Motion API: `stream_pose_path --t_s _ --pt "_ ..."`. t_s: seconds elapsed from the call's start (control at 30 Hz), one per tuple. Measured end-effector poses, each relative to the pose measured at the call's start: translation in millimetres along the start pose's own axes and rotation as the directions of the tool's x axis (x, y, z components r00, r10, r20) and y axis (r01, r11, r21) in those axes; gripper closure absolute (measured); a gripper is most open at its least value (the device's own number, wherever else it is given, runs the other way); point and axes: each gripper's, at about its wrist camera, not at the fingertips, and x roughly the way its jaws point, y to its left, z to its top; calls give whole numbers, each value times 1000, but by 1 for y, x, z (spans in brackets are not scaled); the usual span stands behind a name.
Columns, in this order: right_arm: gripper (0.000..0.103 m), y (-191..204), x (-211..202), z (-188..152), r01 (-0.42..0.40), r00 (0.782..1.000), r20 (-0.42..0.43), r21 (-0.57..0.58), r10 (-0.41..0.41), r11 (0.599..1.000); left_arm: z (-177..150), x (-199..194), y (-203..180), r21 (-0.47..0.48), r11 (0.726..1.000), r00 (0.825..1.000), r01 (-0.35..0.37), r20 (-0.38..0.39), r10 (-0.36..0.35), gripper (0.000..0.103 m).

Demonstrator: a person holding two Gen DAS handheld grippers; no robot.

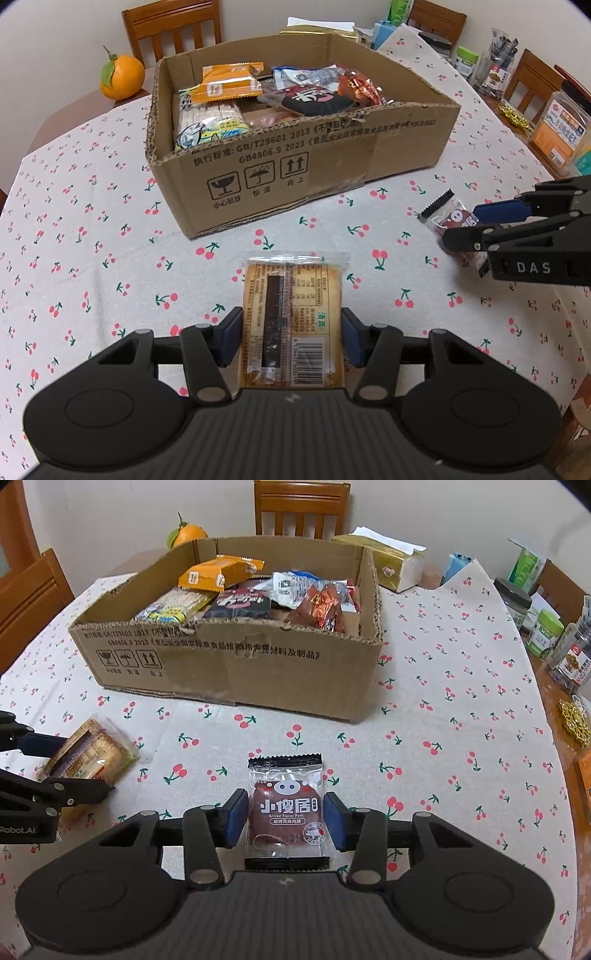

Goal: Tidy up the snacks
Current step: 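Hold the bread-slice packet with the left tool while the right tool lifts the jerky packet, then lower the bread-slice packet into the box and open the left tool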

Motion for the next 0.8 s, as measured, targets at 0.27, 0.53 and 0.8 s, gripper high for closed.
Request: stream_pose_path --t_s 0.27,0.53,0.8 --pt "53 -4 -10 4 -22 1000 -6 -17 21 1000 3 -9 -6 32 999 1000 7 -1 -7 49" --pt "53 -9 -34 15 -54 999 -4 -61 53 997 16 -35 -7 40 999 999 34 10 -34 49" --pt "53 -13 -62 28 -109 994 6 -110 110 988 42 -68 -7 59 997 997 50 53 -53 49"
